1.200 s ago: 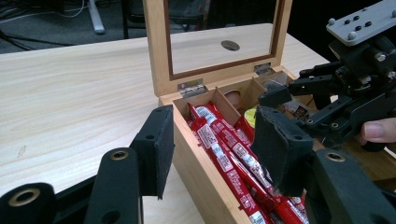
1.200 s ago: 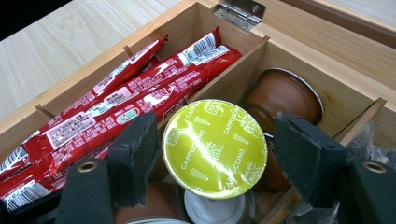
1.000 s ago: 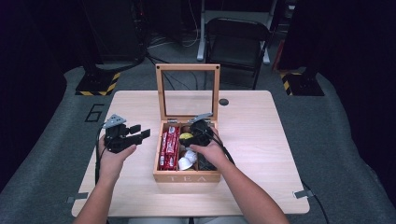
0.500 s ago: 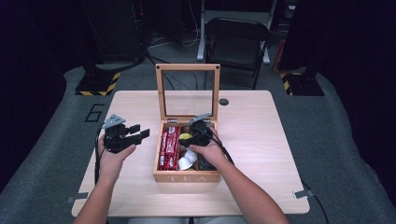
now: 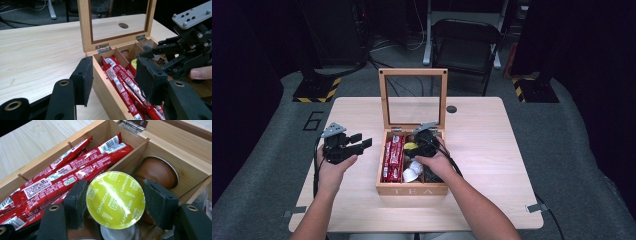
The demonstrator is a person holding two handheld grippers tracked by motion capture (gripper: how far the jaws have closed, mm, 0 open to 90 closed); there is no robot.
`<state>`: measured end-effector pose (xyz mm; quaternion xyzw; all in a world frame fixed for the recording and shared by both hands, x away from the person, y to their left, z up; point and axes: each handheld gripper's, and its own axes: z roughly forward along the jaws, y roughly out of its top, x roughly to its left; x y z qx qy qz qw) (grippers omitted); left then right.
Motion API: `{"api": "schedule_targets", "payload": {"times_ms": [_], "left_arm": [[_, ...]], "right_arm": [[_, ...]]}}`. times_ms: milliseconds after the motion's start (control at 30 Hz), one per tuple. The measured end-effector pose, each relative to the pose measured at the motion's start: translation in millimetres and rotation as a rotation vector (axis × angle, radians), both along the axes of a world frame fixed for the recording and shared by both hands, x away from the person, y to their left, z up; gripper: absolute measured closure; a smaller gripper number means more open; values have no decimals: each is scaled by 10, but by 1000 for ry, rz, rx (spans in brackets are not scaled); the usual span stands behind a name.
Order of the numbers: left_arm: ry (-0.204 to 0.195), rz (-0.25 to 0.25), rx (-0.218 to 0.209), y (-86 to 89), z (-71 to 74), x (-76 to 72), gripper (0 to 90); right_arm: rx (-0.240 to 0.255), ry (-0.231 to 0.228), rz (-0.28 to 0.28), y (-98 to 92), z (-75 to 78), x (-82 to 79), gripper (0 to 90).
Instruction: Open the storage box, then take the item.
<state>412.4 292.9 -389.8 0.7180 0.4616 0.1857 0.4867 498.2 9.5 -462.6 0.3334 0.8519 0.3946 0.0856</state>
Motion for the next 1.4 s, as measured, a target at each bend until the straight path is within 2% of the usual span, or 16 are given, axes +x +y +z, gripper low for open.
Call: {"api": "schedule_targets", "payload": {"times_ms": [67,100,167,200,367,433,633,667,733,767,833,1000,1167,1267,1400], "left_arm": [[0,-1,1,4,-1,0,481],[-1,0,0,5,-2,0,482],[-1,-1,0,4,-1,0,482],[-1,0,0,4,-1,0,482],[-1,1,-2,-1,-6,1,482],[-1,2,-2,-4,-9,4,482],[-1,-1,-3,0,-10,16,482],[-2,-1,-3,0,-10,18,481],[0,-1,-6,-7,-9,20,482],[1,-2,-7,-11,-10,21,481],[2,-7,-4,-17,-10,26,482],[8,-5,-9,-32,-23,35,481],[9,-4,-4,-39,-33,43,482],[12,-5,-1,-37,-35,44,481],[15,-4,1,-35,-45,41,482]], "right_arm": [[-10,2,6,-1,18,-11,373],[-3,17,-8,9,30,-32,373],[-9,-14,3,10,40,-26,373],[-9,4,-4,13,55,-43,373],[0,-32,7,5,92,-36,373],[1,-23,2,5,121,-53,373],[11,-65,12,-15,214,-76,373],[13,-59,6,-21,231,-90,373],[15,-76,14,-38,248,-90,374],[17,-59,-1,-42,260,-107,374],[16,-75,7,-61,272,-98,374],[25,-81,3,-105,329,-112,374],[22,-108,7,-145,441,-124,374],[39,-119,-3,-193,499,-123,374],[29,-125,-15,-263,544,-114,374]]}}
